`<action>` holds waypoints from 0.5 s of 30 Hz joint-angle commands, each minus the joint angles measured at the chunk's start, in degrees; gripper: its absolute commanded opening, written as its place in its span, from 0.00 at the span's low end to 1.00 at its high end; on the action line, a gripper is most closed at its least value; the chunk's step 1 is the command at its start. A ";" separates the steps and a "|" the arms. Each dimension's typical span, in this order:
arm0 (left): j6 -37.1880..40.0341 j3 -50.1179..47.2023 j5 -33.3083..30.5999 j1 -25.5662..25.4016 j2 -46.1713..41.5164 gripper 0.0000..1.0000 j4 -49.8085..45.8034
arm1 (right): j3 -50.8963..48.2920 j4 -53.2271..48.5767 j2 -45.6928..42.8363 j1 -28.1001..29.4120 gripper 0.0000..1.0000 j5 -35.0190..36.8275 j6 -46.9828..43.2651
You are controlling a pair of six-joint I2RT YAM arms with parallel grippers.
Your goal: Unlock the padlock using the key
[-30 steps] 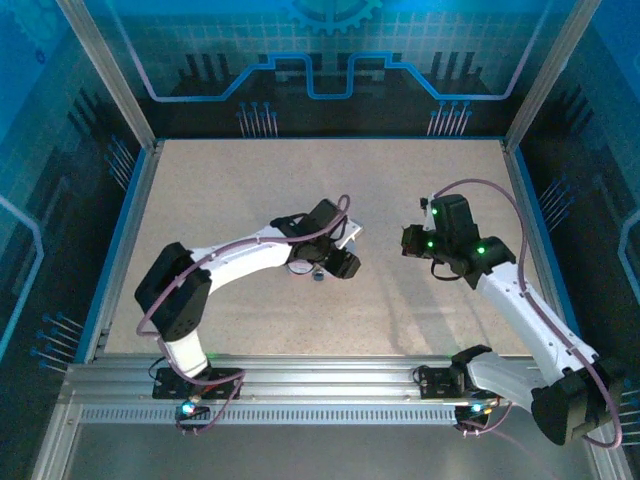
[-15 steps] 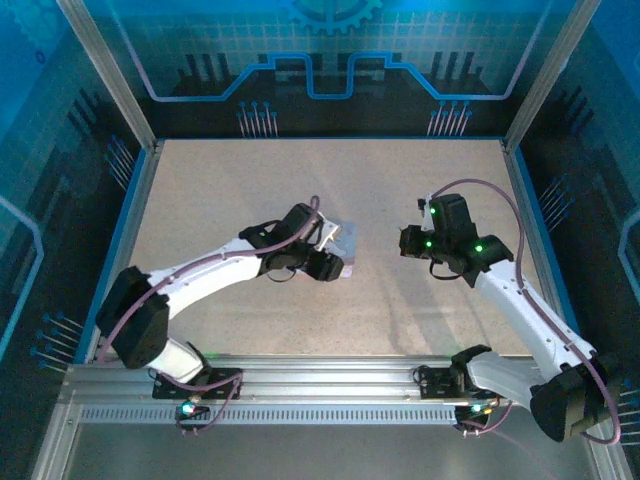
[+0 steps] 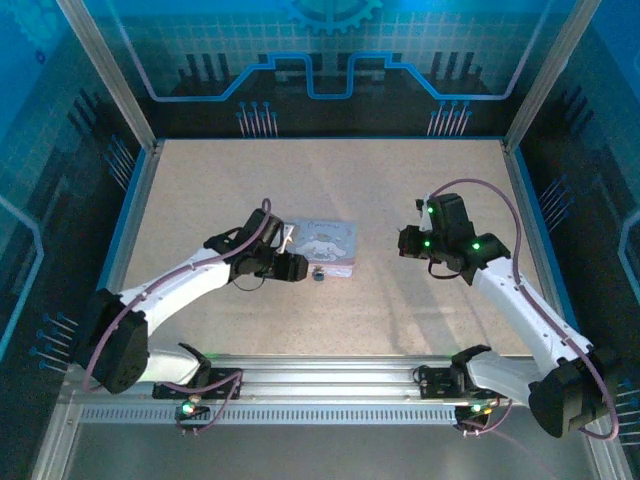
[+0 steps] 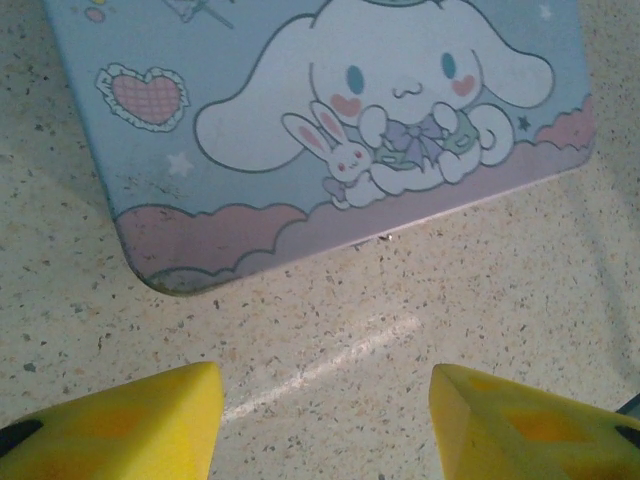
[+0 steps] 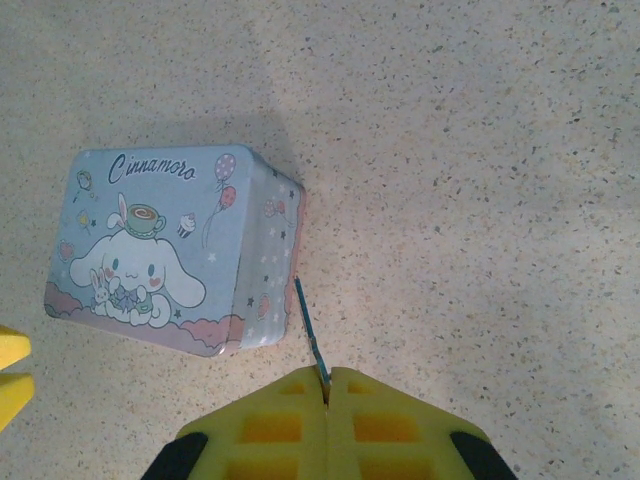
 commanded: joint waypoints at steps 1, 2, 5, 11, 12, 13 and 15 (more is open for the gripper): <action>-1.65 -0.48 3.29 1.13 2.41 0.59 2.19 | 1.12 0.05 0.15 -0.54 0.00 -0.68 -0.30; -1.60 -0.58 3.21 1.38 2.85 0.59 3.21 | 1.10 0.04 0.02 -0.46 0.00 -0.63 -0.30; -1.72 -0.19 3.92 2.68 4.10 0.59 6.57 | 1.02 0.10 0.19 -0.46 0.00 -0.68 -0.26; 0.43 3.11 5.33 4.49 8.74 0.59 9.06 | 0.93 0.53 0.36 -0.28 0.00 -1.34 -0.39; 0.78 3.75 5.55 4.70 9.51 0.59 9.50 | 0.93 0.66 0.50 -0.29 0.00 -1.47 -0.39; 1.09 4.32 5.73 4.92 10.27 0.59 9.85 | 0.91 0.69 0.46 -0.25 0.00 -1.62 -0.39; 1.88 5.79 6.06 5.23 12.02 0.59 10.57 | 0.84 0.97 0.58 -0.05 0.00 -1.90 -0.37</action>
